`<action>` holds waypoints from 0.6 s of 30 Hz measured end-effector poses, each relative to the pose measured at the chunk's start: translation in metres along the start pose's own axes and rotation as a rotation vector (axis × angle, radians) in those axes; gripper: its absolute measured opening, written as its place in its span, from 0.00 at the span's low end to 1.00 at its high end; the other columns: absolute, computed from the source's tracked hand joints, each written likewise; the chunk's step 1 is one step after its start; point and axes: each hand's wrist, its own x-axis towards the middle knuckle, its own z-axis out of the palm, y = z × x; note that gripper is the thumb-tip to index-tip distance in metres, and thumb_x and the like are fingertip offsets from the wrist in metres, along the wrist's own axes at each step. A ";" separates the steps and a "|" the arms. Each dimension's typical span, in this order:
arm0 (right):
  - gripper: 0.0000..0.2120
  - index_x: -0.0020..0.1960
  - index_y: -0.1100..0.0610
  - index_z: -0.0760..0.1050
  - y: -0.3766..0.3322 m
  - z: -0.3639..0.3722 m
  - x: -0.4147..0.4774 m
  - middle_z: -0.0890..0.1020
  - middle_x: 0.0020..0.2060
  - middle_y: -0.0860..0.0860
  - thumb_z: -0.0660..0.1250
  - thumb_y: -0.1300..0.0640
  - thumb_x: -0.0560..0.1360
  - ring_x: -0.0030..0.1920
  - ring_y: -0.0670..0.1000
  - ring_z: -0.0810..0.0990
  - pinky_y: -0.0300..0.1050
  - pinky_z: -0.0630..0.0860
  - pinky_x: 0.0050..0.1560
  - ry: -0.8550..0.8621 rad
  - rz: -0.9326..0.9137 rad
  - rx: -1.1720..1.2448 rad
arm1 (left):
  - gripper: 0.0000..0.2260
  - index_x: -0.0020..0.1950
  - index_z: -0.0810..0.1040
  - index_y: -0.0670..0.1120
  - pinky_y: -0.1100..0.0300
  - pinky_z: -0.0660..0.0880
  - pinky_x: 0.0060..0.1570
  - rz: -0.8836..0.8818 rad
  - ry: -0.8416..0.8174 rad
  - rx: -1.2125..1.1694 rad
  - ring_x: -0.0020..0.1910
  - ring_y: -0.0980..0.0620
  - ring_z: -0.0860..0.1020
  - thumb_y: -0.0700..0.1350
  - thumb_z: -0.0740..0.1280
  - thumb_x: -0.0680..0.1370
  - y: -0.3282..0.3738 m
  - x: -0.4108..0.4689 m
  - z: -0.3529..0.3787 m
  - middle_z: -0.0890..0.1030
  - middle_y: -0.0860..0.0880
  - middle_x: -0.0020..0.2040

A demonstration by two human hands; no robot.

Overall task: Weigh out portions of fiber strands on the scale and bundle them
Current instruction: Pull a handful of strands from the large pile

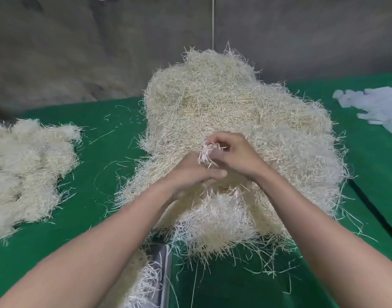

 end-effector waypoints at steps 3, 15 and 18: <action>0.18 0.50 0.43 0.72 0.003 -0.012 0.010 0.75 0.51 0.46 0.65 0.67 0.73 0.38 0.36 0.77 0.31 0.72 0.36 -0.026 0.069 0.164 | 0.04 0.44 0.76 0.42 0.64 0.74 0.31 -0.076 0.041 -0.332 0.32 0.54 0.76 0.35 0.67 0.74 0.012 0.020 0.015 0.79 0.47 0.39; 0.09 0.51 0.53 0.70 0.102 -0.029 -0.003 0.71 0.45 0.47 0.66 0.52 0.75 0.42 0.45 0.71 0.33 0.66 0.37 -0.100 0.319 -0.470 | 0.06 0.53 0.76 0.40 0.59 0.76 0.32 -0.133 0.201 -0.682 0.30 0.56 0.78 0.37 0.64 0.77 -0.002 0.044 -0.014 0.77 0.47 0.45; 0.13 0.50 0.54 0.68 0.113 -0.040 -0.010 0.71 0.42 0.48 0.65 0.46 0.75 0.44 0.49 0.72 0.42 0.70 0.43 -0.124 0.386 -0.578 | 0.08 0.56 0.75 0.39 0.55 0.78 0.43 -0.104 0.223 -0.861 0.36 0.51 0.80 0.36 0.63 0.77 -0.004 0.042 -0.030 0.79 0.46 0.42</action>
